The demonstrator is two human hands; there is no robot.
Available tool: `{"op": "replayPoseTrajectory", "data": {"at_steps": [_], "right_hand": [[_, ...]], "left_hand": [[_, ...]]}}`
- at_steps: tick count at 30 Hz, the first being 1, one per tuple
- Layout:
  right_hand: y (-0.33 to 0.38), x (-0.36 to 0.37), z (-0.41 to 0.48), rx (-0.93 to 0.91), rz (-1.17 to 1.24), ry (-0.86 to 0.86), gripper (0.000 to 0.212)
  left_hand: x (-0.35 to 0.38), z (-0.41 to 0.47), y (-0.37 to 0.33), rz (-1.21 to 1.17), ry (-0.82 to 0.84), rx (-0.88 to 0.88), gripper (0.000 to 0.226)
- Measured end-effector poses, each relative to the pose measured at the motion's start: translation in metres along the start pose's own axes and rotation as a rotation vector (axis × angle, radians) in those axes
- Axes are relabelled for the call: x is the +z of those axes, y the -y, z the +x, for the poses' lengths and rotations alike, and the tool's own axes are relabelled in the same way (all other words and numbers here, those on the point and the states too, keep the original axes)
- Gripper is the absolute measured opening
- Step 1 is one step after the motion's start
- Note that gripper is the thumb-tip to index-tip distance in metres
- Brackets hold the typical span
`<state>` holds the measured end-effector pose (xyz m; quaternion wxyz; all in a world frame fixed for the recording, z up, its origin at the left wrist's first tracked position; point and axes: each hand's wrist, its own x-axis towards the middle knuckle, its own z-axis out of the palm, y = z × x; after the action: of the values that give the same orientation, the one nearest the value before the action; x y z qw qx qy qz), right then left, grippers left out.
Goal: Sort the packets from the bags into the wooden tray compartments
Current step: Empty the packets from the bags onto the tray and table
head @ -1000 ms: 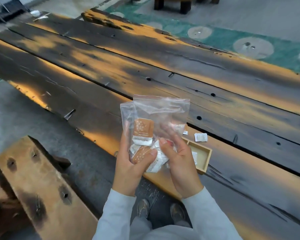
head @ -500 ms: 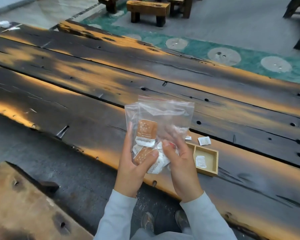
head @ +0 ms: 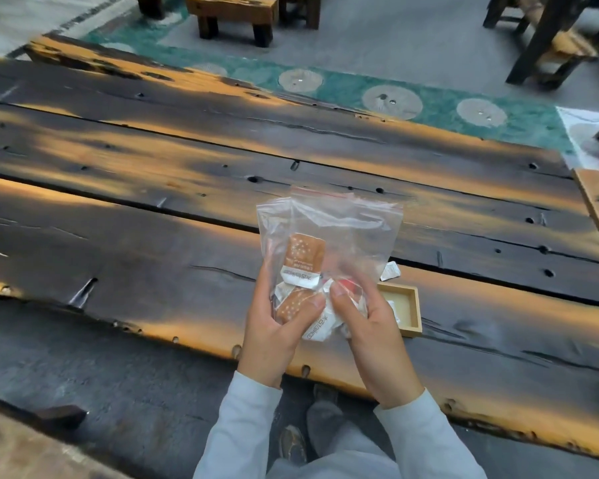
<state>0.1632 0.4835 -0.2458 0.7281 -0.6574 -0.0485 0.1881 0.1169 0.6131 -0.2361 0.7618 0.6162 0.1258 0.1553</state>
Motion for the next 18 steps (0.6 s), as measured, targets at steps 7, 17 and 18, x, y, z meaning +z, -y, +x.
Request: {"op": "replayPoseTrajectory", "data": {"at_steps": [7,17,18], "right_hand": [[0.005,-0.004,0.047,0.006,0.006,0.034,0.042],[0.022,-0.015,0.122,-0.066,-0.129,0.02,0.036],[0.022,-0.019,0.129,-0.062,-0.147,0.025,0.036]], "left_hand": [[0.008,0.042,0.0,-0.031,-0.054,-0.024,0.064],[0.01,0.121,0.005,-0.002,-0.231,-0.083,0.05],[0.012,0.127,0.007,0.007,-0.25,-0.084,0.05]]}}
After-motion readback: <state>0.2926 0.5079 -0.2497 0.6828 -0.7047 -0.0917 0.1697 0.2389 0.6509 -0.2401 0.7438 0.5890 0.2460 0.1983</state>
